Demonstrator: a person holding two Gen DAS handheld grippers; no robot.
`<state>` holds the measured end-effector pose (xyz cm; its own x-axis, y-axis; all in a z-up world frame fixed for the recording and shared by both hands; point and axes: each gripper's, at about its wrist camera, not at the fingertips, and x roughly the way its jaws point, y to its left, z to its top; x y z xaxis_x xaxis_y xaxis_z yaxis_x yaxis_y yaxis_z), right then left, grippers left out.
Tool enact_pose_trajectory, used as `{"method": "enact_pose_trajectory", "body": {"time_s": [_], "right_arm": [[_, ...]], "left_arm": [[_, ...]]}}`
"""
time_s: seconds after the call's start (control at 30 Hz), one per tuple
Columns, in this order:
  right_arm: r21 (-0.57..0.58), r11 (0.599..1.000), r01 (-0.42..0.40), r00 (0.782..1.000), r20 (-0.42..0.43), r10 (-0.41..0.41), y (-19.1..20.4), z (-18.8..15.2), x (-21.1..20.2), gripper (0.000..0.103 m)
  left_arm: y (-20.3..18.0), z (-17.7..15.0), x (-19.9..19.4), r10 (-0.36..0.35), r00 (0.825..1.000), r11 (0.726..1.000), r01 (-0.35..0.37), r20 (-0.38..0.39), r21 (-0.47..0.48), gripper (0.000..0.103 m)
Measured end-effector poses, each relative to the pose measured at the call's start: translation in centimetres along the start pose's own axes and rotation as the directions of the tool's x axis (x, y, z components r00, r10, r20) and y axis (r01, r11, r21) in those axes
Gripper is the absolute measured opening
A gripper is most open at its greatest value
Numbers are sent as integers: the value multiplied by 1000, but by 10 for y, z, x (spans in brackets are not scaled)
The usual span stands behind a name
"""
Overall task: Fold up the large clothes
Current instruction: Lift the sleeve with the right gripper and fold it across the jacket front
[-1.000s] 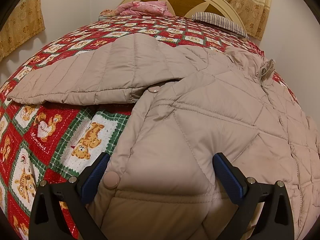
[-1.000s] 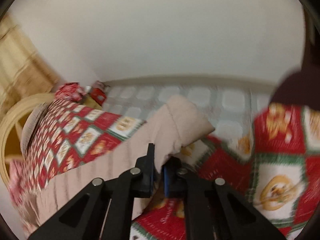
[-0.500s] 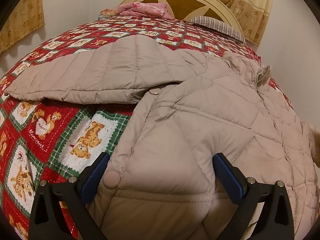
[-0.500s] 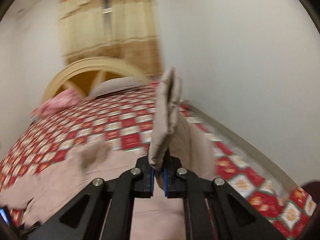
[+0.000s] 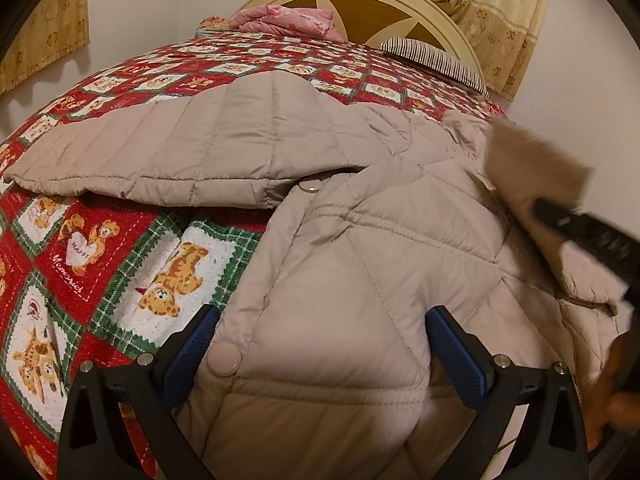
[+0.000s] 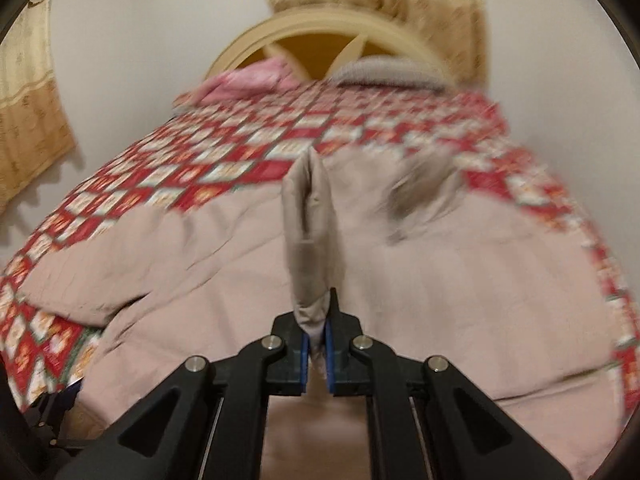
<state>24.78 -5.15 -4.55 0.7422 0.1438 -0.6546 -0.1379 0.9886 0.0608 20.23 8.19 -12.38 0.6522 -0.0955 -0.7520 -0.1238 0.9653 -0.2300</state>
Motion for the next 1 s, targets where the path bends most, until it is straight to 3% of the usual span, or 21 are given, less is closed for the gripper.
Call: {"method": "enact_pose_trajectory", "body": {"time_s": [0.07, 0.13, 0.2, 0.23, 0.27, 0.33, 0.37, 0.4, 0.47, 0.5, 0.6, 0.67, 0.7, 0.8, 0.9, 1.0], "right_arm": [[-6, 997, -79, 996, -43, 78, 8, -9, 9, 15], [-14, 990, -140, 986, -92, 138, 15, -13, 15, 26], [-12, 975, -220, 969, -119, 217, 21, -13, 19, 76], [3, 965, -262, 959, -112, 261, 22, -12, 17, 84], [18, 956, -294, 952, -88, 294, 23, -11, 11, 85], [30, 947, -320, 946, -54, 321, 22, -5, -5, 84], [35, 944, -327, 944, -23, 328, 18, 0, -18, 79], [37, 943, -330, 944, 10, 330, 15, 2, -29, 61], [39, 964, -264, 964, 47, 262, -4, 7, -54, 40], [49, 973, -227, 973, 54, 224, -17, 9, -63, 35], [143, 989, -45, 993, 111, 30, -80, 7, -89, 35], [261, 960, 102, 986, 102, -132, -138, 0, -100, 35], [308, 941, 138, 982, 85, -171, -161, -4, -100, 34], [389, 899, 203, 978, -27, -209, -212, -28, -83, 28], [459, 867, 194, 980, -131, -149, -230, -57, -48, 26], [450, 874, 185, 983, -87, -163, -226, -73, -36, 26]], "left_arm": [[0, 0, 0, -2, 1000, 1000, 2, 0, -1, 102], [0, 0, 0, 0, 1000, 1000, 0, -1, 1, 102], [1, 1, 1, 1, 1000, 1000, -1, -2, 3, 102], [0, 1, 1, 1, 1000, 1000, -1, -2, 3, 102], [0, 1, 1, 1, 1000, 1000, -1, -2, 3, 102], [0, 1, 1, 2, 1000, 1000, -2, -3, 4, 102], [0, 1, 1, 2, 1000, 1000, -2, -3, 4, 102], [0, 1, 1, 3, 1000, 1000, -3, -3, 5, 102], [0, 1, 1, 3, 1000, 1000, -3, -3, 4, 102], [0, 1, 1, 4, 1000, 1000, -4, -3, 5, 102], [0, 1, 2, 5, 1000, 1000, -5, -4, 6, 102], [0, 1, 2, 7, 1000, 1000, -7, -5, 7, 102], [0, 1, 2, 11, 1000, 1000, -11, -6, 10, 102], [-1, 2, 4, 18, 1000, 1000, -18, -8, 15, 102], [-2, 2, 4, 20, 1000, 1000, -19, -8, 16, 102], [-4, 2, 4, 29, 1000, 999, -29, -12, 22, 102]]}}
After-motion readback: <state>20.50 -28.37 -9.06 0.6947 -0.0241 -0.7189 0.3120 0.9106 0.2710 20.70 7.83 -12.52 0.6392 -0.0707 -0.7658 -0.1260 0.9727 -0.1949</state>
